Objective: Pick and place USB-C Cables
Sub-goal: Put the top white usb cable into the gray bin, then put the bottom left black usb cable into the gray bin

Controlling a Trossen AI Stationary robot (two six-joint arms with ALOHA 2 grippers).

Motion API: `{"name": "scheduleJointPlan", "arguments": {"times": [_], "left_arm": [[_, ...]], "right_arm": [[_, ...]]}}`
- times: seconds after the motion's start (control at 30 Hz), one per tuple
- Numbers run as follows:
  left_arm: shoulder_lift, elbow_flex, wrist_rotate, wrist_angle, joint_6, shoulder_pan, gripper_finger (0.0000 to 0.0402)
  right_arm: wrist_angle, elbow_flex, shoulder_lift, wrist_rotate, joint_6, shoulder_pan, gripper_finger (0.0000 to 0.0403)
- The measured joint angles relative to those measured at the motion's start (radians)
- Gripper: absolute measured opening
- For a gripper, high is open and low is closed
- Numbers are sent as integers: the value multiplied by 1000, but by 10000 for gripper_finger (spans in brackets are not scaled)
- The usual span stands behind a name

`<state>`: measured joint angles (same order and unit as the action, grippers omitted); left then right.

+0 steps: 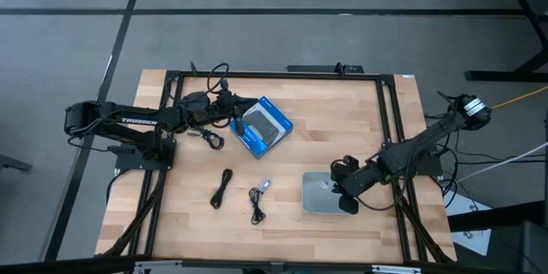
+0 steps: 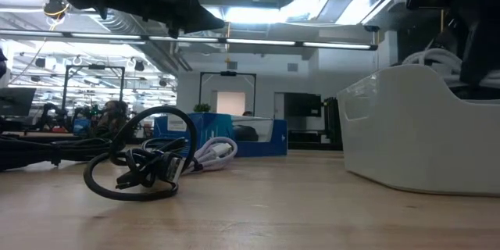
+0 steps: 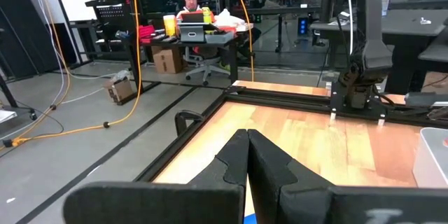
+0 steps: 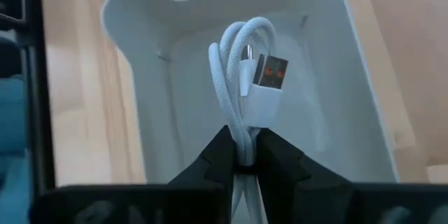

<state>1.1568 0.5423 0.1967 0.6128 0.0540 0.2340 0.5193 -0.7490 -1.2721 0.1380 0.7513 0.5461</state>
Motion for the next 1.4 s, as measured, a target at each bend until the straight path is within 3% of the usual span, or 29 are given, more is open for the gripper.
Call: {"name": "scheduleJointPlan", "arguments": {"times": [0.4, 0.67, 0.93, 1.4], "left_arm": [[0, 0, 0, 0, 0, 0, 0], [0, 0, 0, 0, 0, 0, 0], [0, 0, 0, 0, 0, 0, 0], [0, 0, 0, 0, 0, 0, 0]], "right_arm": [[-136, 0, -5, 27, -45, -2, 48], [-135, 0, -5, 27, -48, -3, 54], [-117, 0, -5, 27, -50, -3, 88], [-110, 0, -4, 27, -57, -3, 92]]}}
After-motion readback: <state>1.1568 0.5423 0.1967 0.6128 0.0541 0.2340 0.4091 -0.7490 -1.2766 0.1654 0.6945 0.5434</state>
